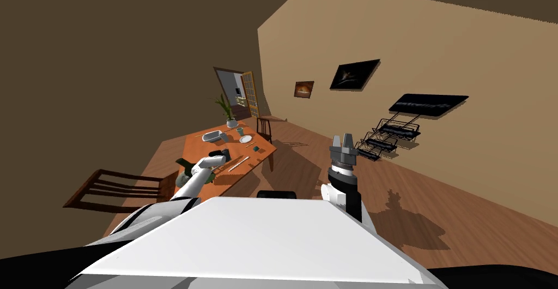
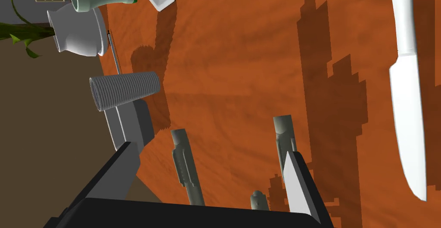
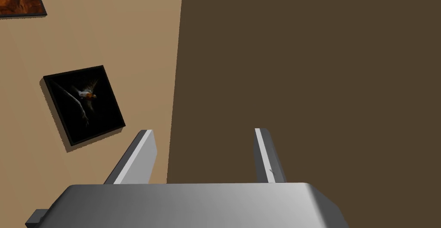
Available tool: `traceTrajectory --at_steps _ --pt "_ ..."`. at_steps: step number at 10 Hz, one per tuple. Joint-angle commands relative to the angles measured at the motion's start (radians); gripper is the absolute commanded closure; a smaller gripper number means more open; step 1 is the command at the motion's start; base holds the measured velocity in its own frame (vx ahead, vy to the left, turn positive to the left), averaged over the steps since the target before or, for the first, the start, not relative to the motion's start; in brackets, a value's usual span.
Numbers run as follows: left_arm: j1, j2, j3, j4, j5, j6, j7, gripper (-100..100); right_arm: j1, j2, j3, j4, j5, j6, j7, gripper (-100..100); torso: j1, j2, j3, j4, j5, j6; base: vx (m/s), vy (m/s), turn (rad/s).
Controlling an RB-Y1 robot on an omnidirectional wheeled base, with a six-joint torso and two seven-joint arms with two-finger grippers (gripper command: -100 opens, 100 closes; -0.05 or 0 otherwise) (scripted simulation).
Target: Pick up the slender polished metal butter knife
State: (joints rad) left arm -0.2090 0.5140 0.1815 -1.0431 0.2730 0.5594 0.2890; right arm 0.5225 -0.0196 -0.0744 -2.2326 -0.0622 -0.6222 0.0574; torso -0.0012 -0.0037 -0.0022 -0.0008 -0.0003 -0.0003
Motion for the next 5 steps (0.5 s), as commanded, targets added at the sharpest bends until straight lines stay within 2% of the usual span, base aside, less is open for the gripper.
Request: traceTrajectory --at_steps 1,2,3,4,5 --pt "-0.006 0.003 0.003 0.047 0.006 0.03 0.009 -100 0.0 0.0 0.0 0.0 0.0 0.0 0.0 0 0.0 0.0 0.0 0.0 0.0 0.0 0.048 -0.016 -0.045" --pt "-0.024 0.013 0.006 0.092 0.026 0.063 0.02 -100 0.0 0.0 0.0 0.0 0.0 0.0 0.0 0 0.0 0.001 0.0 0.0 0.0 0.0 0.062 -0.021 -0.075" --pt "-0.024 0.013 0.006 0.108 0.026 0.073 0.02 -100 0.0 0.0 0.0 0.0 0.0 0.0 0.0 0 0.0 0.0 0.0 0.0 0.0 0.0 0.055 -0.012 -0.046" --pt "-0.04 0.023 0.009 0.143 0.046 0.111 0.031 -100 0.0 0.0 0.0 0.0 0.0 0.0 0.0 0 0.0 0.001 0.0 0.0 0.0 0.0 0.051 -0.015 -0.095" --pt "-0.04 0.023 0.009 0.167 0.046 0.114 0.031 -100 0.0 0.0 0.0 0.0 0.0 0.0 0.0 0 0.0 0.001 0.0 0.0 0.0 0.0 0.049 -0.012 -0.039"
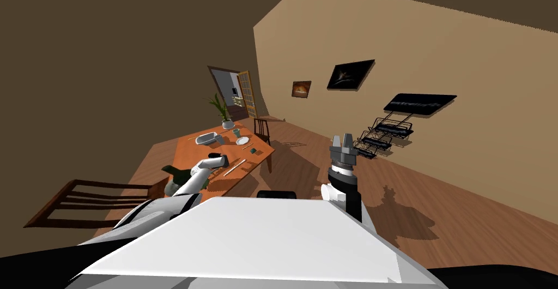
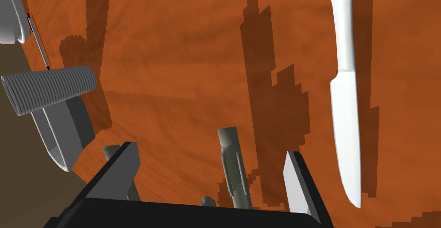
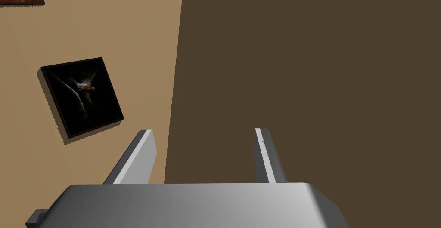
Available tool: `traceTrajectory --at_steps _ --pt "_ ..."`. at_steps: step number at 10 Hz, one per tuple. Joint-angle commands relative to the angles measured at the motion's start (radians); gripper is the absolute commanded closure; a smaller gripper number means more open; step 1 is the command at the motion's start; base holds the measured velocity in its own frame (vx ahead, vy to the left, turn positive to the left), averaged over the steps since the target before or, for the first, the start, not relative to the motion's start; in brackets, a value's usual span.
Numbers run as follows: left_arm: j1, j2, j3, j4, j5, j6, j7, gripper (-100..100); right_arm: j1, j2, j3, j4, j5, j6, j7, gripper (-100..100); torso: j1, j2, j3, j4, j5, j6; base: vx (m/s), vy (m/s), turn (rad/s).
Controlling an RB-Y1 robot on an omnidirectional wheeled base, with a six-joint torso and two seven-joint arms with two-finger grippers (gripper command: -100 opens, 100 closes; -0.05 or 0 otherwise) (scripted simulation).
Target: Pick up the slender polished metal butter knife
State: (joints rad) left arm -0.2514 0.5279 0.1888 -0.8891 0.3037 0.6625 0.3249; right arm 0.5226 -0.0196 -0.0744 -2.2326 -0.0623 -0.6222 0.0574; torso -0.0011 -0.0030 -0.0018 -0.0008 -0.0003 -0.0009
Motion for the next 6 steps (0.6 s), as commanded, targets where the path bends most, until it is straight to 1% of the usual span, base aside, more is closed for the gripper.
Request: traceTrajectory --at_steps 1,2,3,4,5,6 --pt "-0.013 0.017 0.004 0.05 0.034 0.05 0.005 -100 0.0 0.0 0.0 0.0 0.0 0.0 0.0 0 0.0 0.0 0.0 0.0 0.0 0.0 0.068 -0.015 -0.072" --pt "-0.013 0.017 0.004 0.07 0.034 0.051 0.005 -100 0.0 0.0 0.0 0.0 0.0 0.0 0.0 0 0.0 -0.001 0.0 0.0 0.0 0.0 0.059 -0.01 -0.041" --pt "-0.027 0.025 0.006 0.117 0.053 0.088 0.015 -100 0.0 0.0 0.0 0.0 0.0 0.0 0.0 0 0.0 0.0 0.0 0.0 0.0 0.0 0.072 -0.015 -0.07" --pt "-0.027 0.025 0.006 0.124 0.053 0.089 0.015 -100 0.0 0.0 0.0 0.0 0.0 0.0 0.0 0 0.0 -0.001 -0.001 0.0 0.0 0.0 0.051 -0.009 -0.039" --pt "-0.04 0.032 0.008 0.165 0.072 0.126 0.025 -100 0.0 0.0 0.0 0.0 0.0 0.0 0.0 0 0.0 0.0 0.0 0.0 0.0 0.0 0.055 -0.008 -0.075" --pt "-0.04 0.032 0.008 0.17 0.072 0.126 0.025 -100 0.0 0.0 0.0 0.0 0.0 0.0 0.0 0 0.0 0.0 0.0 0.0 0.0 0.0 0.05 -0.008 -0.039"
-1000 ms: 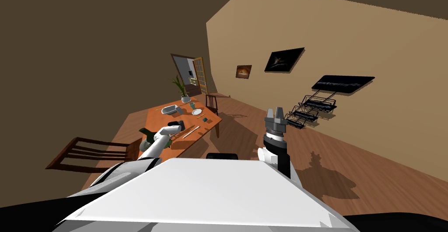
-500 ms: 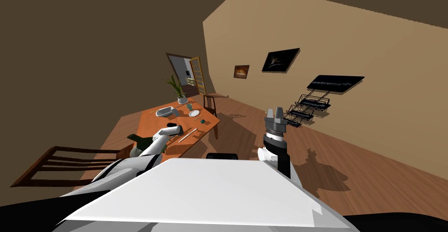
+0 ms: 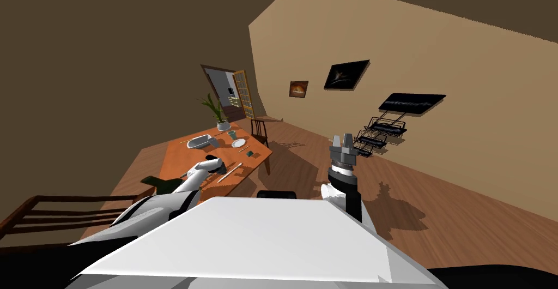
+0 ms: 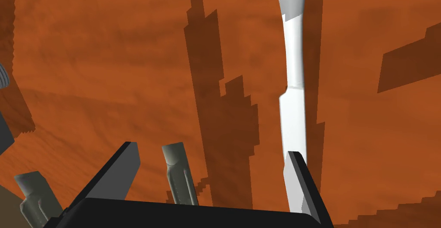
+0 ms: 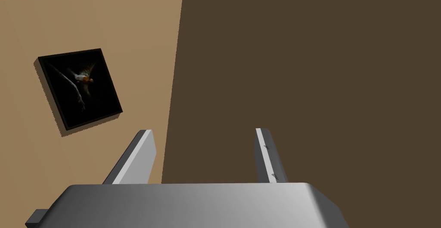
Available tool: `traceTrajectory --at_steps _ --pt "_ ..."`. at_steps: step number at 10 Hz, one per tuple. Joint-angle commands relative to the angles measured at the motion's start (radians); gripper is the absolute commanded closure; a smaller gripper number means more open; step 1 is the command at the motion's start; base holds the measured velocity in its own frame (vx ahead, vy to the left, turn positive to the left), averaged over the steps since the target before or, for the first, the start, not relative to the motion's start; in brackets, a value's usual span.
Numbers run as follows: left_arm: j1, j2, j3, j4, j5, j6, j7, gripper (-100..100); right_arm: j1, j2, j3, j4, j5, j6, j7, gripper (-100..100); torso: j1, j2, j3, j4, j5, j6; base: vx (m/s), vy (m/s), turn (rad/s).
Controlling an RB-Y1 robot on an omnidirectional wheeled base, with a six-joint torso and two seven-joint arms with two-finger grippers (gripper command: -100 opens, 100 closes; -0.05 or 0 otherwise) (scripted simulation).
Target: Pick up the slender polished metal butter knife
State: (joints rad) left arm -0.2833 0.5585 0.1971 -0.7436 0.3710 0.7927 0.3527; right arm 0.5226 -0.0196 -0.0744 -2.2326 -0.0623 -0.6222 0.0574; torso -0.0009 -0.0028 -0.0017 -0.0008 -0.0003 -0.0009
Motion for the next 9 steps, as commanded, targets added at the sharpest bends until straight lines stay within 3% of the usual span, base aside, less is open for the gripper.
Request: traceTrajectory --at_steps 1,4,6,7,9 --pt "-0.008 0.002 0.0 0.031 0.005 -0.004 -0.003 -100 0.0 0.0 0.0 0.0 0.0 0.0 0.0 0 0.0 0.0 0.0 0.0 0.0 0.0 0.02 -0.006 0.001" --pt "-0.032 0.016 0.003 0.103 0.039 0.062 0.014 -100 0.0 0.0 0.0 0.0 0.0 0.0 0.0 0 0.0 0.001 0.001 0.0 0.0 0.0 0.046 -0.011 -0.059" --pt "-0.032 0.016 0.003 0.125 0.039 0.062 0.014 -100 0.0 0.0 0.0 0.0 0.0 0.0 0.0 0 0.0 0.0 0.0 0.0 0.0 0.0 0.042 -0.002 -0.019" --pt "-0.042 0.023 0.004 0.167 0.055 0.092 0.021 -100 0.0 0.0 0.0 0.0 0.0 0.0 0.0 0 0.001 0.001 0.001 0.0 0.0 0.0 0.045 -0.001 -0.06" --pt "-0.051 0.031 0.005 0.194 0.069 0.12 0.028 -100 0.0 0.0 0.0 0.0 0.0 0.0 0.0 0 0.0 0.001 0.001 0.0 0.0 0.0 0.047 0.0 -0.05"
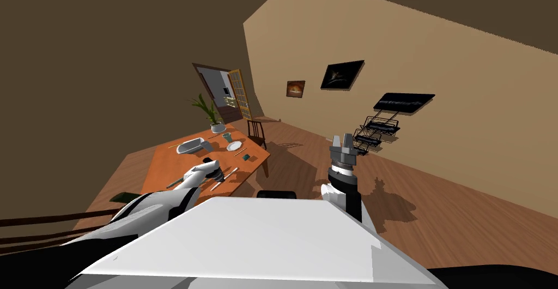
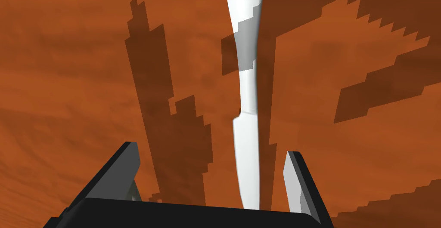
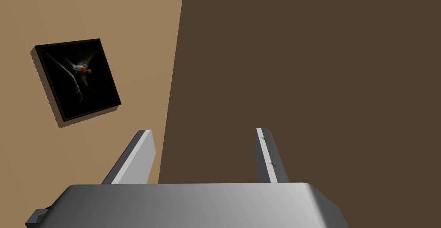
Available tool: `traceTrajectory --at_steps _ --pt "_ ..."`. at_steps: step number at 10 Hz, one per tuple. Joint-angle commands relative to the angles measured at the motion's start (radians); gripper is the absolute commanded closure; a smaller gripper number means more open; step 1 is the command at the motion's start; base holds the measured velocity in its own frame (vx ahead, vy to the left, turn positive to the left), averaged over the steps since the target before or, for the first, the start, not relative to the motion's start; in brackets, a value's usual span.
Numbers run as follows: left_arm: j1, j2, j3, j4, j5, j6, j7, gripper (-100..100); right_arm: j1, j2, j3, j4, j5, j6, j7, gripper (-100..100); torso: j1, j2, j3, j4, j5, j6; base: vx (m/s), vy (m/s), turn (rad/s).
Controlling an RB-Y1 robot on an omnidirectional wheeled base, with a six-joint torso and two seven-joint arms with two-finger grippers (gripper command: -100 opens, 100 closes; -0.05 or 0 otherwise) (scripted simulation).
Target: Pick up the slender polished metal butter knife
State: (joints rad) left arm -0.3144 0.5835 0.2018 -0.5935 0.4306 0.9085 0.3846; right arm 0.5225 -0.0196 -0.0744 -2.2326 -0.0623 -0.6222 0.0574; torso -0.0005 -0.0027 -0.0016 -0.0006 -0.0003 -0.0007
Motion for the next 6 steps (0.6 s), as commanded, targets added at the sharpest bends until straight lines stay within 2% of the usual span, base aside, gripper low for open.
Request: traceTrajectory --at_steps 1,2,4,6 --pt "-0.02 0.006 0.0 0.05 0.01 0.004 -0.004 -100 0.0 0.0 0.0 0.0 0.0 0.0 0.0 0 0.0 0.0 0.0 0.0 0.0 0.0 0.044 0.0 -0.029" --pt "-0.028 0.014 0.001 0.08 0.023 0.029 0.002 -100 0.0 0.0 0.0 0.0 0.0 0.0 0.0 0 0.0 0.0 0.0 0.0 0.0 0.0 0.04 -0.001 -0.06" --pt "-0.028 0.014 0.001 0.089 0.023 0.029 0.002 -100 0.0 0.0 0.0 0.0 0.0 0.0 0.0 0 0.0 0.001 0.0 0.0 0.0 0.0 0.026 -0.004 -0.01" --pt "-0.041 0.028 0.003 0.142 0.045 0.069 0.013 -100 0.0 0.0 0.0 0.0 0.0 0.0 0.0 0 0.0 0.002 0.001 0.0 0.0 0.0 0.045 -0.001 -0.062"
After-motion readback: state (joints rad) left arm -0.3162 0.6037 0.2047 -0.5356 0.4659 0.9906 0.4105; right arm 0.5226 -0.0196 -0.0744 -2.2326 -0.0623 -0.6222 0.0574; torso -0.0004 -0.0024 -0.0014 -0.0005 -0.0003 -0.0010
